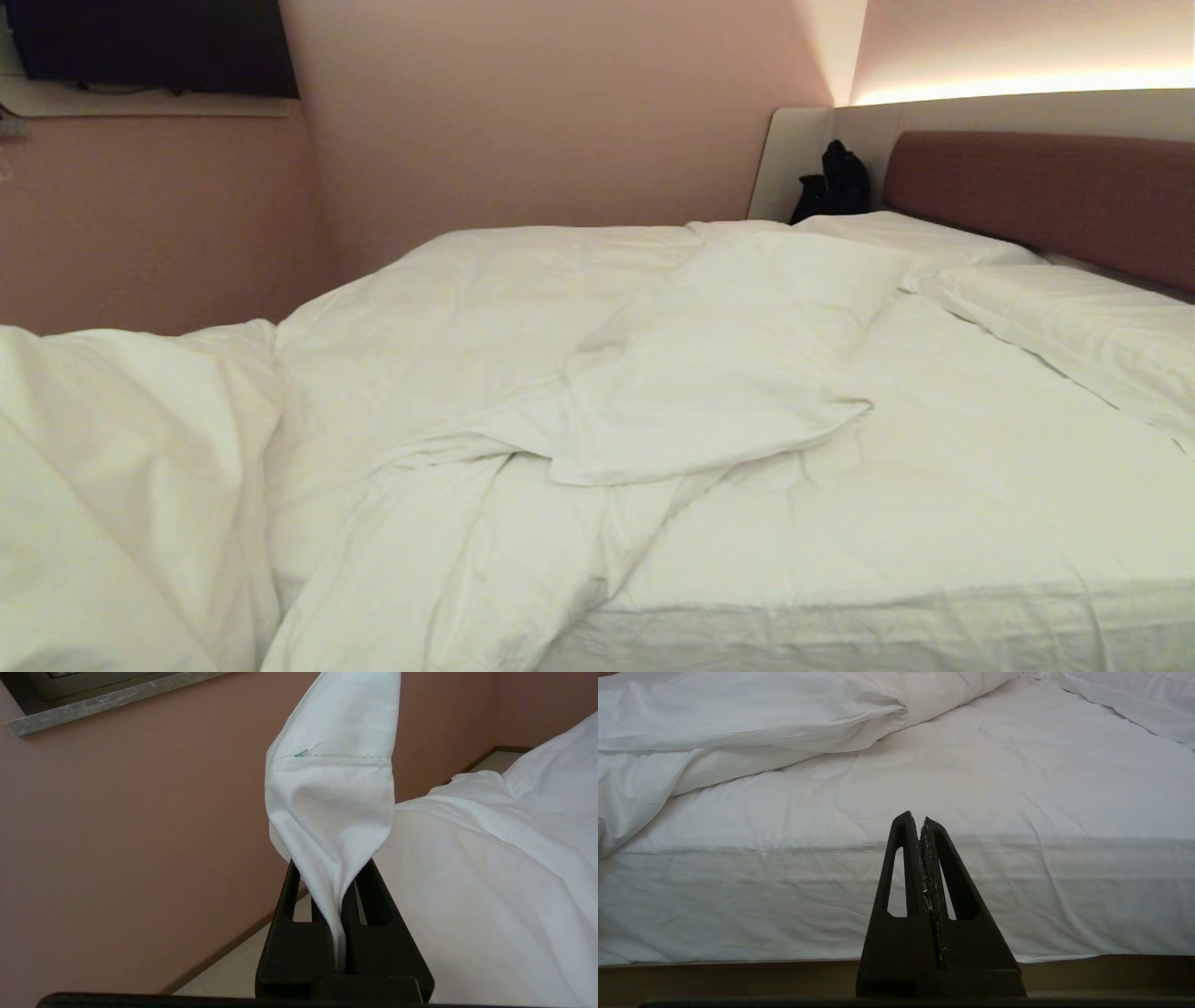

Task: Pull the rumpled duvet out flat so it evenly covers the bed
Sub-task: Flatten the corners of the folded blanket

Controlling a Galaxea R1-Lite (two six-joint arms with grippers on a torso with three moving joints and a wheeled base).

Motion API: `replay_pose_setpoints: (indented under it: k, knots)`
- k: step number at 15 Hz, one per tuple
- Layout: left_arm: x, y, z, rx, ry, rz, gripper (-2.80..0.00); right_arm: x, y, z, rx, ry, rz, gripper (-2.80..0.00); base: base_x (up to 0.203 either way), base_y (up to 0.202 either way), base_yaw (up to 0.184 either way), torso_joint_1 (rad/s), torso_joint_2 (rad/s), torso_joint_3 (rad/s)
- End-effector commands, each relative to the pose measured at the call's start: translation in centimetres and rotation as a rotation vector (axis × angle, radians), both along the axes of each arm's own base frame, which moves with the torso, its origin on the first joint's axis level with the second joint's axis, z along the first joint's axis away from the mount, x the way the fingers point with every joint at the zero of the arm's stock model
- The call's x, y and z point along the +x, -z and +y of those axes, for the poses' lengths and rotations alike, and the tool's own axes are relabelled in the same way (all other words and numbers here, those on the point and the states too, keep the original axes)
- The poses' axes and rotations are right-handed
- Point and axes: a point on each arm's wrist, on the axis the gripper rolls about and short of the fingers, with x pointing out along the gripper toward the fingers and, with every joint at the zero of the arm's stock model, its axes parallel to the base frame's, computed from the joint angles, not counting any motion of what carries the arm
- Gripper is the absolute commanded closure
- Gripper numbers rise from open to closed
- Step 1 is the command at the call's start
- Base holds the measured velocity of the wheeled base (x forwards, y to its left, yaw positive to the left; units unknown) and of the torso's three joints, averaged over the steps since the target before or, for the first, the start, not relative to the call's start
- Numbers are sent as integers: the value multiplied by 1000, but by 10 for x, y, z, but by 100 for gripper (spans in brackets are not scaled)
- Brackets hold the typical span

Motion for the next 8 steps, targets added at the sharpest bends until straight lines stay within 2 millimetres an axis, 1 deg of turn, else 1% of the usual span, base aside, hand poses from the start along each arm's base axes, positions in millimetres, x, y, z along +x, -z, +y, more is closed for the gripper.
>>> replay_pose_setpoints:
  k: [1,5,8]
  knots:
    - [2,2,1,0,-4,10,0,0,0,0,0,-1,1,0,0,0,0,0,0,0]
    - [2,6,1,-4,-2,26,0,0,0,0,0,-1,1,0,0,0,0,0,0,0]
    - [2,5,0,-3,0,17,0,0,0,0,0,-1,1,0,0,0,0,0,0,0]
